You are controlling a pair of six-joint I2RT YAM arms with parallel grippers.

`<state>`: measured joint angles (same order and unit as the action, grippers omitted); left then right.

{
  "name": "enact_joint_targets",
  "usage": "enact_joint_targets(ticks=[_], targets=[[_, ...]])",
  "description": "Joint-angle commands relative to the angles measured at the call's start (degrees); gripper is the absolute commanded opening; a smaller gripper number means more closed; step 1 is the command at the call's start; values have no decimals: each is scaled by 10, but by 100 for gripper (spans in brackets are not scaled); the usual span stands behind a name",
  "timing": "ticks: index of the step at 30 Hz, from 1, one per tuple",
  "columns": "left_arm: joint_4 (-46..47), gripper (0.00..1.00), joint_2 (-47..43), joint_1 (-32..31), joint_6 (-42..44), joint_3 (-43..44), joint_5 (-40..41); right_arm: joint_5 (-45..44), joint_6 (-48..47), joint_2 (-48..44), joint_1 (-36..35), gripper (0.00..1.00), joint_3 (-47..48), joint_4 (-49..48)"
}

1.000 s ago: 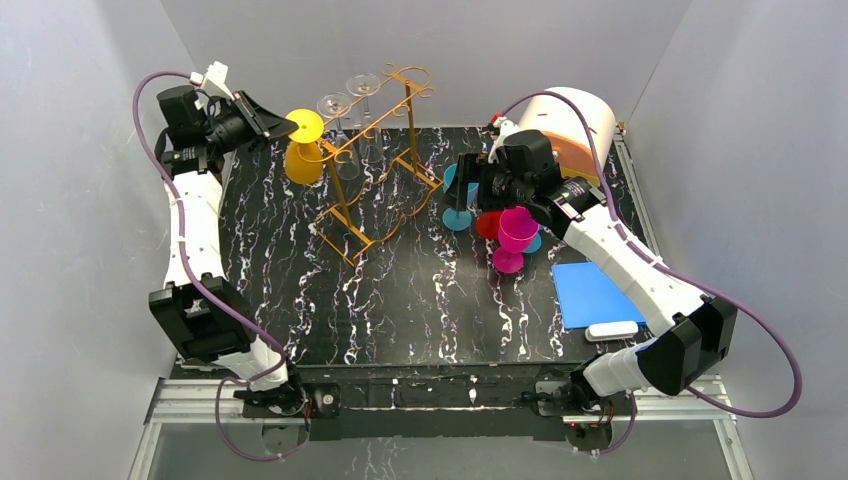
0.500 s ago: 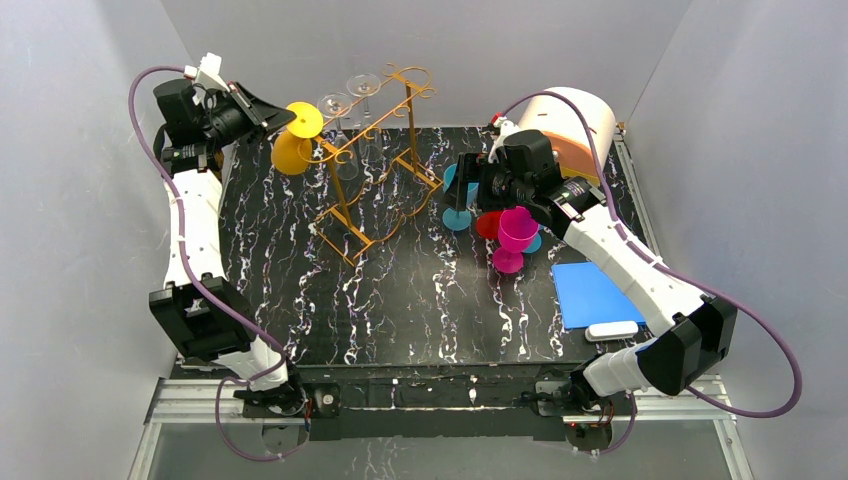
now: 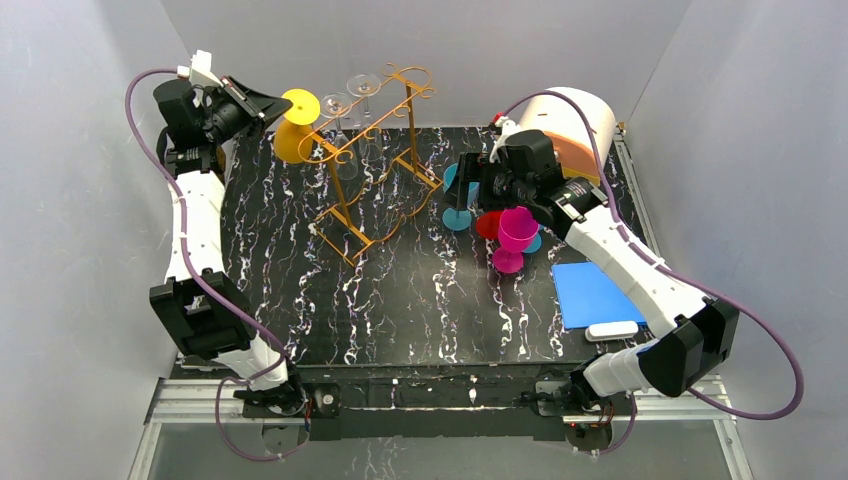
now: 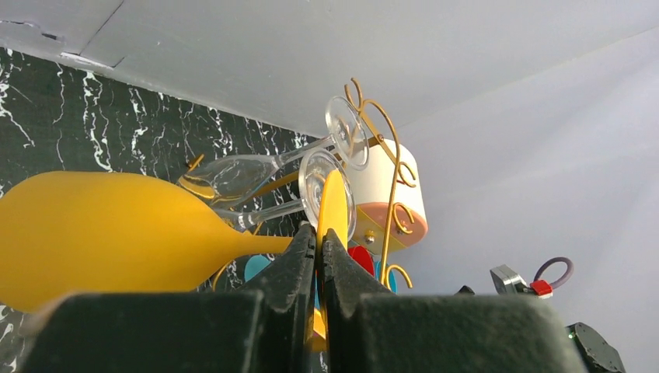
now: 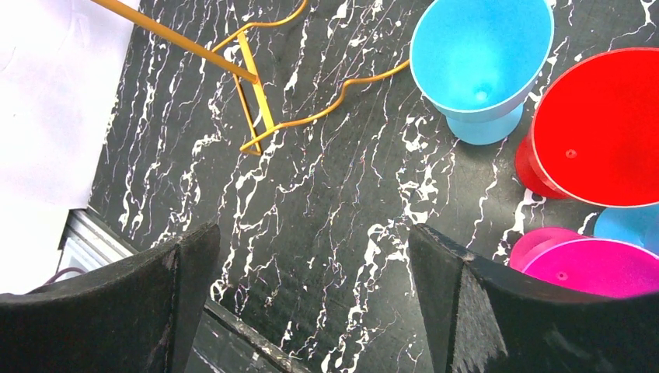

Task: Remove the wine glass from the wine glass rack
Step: Pick up the wine glass from the wine rack, then place the wine glass at the center of the board.

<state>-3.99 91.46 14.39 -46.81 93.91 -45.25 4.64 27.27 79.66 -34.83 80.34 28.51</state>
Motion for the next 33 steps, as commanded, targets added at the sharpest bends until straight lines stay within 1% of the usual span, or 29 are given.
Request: enact_joint_targets(ticks=[1, 4, 7, 8, 12, 17, 22, 25, 29, 33], targets=[[71, 0, -19, 1, -43, -19, 4, -8, 1, -26, 4, 99, -3, -17], [52, 0, -30, 4, -31, -24, 35, -12, -1, -32, 4, 99, -3, -16], [-24, 0, -56, 20, 5, -24, 83, -14, -4, -39, 4, 99, 2, -17], [-33, 0, -70, 28, 12, -36, 95, -12, -4, -40, 4, 99, 4, -20], [-31, 0, -130, 54, 3, -98, 158, 4, -2, -48, 4, 99, 1, -45], [-66, 0, -179, 54, 10, -128, 195, 15, 12, -66, 4, 99, -3, -43], [-113, 0, -231, 55, 37, -180, 216, 24, 48, -101, 4, 99, -47, -54], [-132, 0, -271, 55, 48, -235, 225, 51, 65, -115, 4, 99, -69, -46], [-162, 0, -321, 55, 76, -317, 209, 75, 79, -134, 4, 99, -105, -41], [-164, 0, -374, 43, 80, -393, 165, 111, 89, -145, 4, 99, -133, -47]])
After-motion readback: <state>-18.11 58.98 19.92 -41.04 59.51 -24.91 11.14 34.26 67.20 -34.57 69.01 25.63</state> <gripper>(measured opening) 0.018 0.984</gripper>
